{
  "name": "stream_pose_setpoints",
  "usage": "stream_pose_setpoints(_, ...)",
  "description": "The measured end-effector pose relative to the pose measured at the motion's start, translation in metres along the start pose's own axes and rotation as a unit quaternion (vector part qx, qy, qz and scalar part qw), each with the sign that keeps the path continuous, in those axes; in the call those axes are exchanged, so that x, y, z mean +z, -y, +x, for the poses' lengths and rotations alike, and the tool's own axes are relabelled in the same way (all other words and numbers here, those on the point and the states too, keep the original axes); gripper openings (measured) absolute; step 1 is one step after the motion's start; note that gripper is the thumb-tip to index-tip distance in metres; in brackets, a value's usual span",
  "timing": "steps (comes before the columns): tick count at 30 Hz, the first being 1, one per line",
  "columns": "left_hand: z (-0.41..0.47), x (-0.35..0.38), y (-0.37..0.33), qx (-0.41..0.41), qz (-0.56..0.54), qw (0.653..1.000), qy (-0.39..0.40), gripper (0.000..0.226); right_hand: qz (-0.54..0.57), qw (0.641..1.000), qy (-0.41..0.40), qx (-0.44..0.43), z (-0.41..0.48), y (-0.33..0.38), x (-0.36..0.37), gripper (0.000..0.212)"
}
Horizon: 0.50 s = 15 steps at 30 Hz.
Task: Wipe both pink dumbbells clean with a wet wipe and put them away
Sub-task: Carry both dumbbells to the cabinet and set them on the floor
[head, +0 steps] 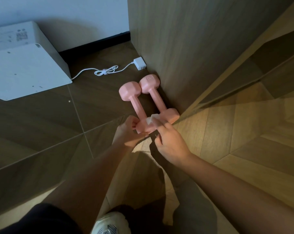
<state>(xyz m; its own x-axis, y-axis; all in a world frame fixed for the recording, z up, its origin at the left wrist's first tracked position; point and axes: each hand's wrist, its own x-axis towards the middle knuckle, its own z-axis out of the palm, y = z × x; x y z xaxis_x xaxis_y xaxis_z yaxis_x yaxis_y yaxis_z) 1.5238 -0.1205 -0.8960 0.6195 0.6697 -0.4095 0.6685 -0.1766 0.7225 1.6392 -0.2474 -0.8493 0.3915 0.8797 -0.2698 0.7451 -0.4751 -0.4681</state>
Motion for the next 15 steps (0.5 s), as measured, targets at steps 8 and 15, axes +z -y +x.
stream_pose_setpoints(8, -0.004, 0.005, -0.002, -0.018, -0.031, 0.999, -0.006, 0.053, -0.063, 0.993, -0.002, -0.098, -0.013, 0.002, 0.003, 0.057)
stream_pose_setpoints(15, -0.005, 0.002, -0.003, -0.008, -0.006, 1.000, -0.008, 0.051, -0.092, 0.989, -0.002, -0.115, 0.002, 0.012, 0.001, 0.057)
